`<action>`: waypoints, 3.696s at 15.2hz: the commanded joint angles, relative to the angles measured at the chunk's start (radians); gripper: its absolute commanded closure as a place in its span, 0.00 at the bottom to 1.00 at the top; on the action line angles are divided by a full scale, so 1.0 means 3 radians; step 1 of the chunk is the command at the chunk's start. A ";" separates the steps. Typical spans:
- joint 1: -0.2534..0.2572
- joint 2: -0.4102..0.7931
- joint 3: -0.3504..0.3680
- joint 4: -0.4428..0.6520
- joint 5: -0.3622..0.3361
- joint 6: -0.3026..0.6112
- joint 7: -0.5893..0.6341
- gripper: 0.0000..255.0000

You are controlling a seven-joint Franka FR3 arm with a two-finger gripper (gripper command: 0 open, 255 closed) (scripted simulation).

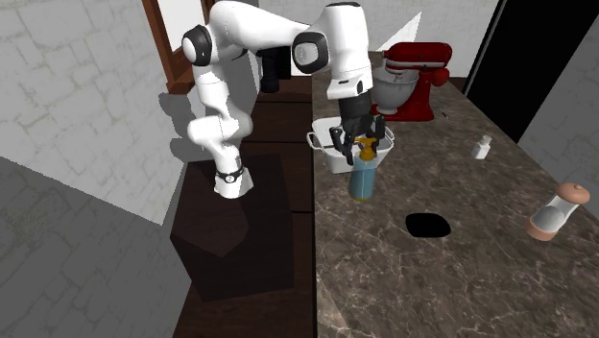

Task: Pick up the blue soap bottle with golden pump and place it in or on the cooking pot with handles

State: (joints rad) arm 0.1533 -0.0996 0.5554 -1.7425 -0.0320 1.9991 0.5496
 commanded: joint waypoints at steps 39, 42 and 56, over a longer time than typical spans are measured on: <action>0.0625 -0.1246 0.0879 -0.0018 0.0521 -0.1013 0.1429 1.00; 0.0661 -0.1307 0.0864 -0.0203 0.0558 -0.0883 0.1421 1.00; 0.0774 -0.1477 0.0886 -0.0888 0.0677 -0.0348 0.1425 1.00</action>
State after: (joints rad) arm 0.3839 -0.5403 0.8216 -2.0024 0.1697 1.8900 0.9775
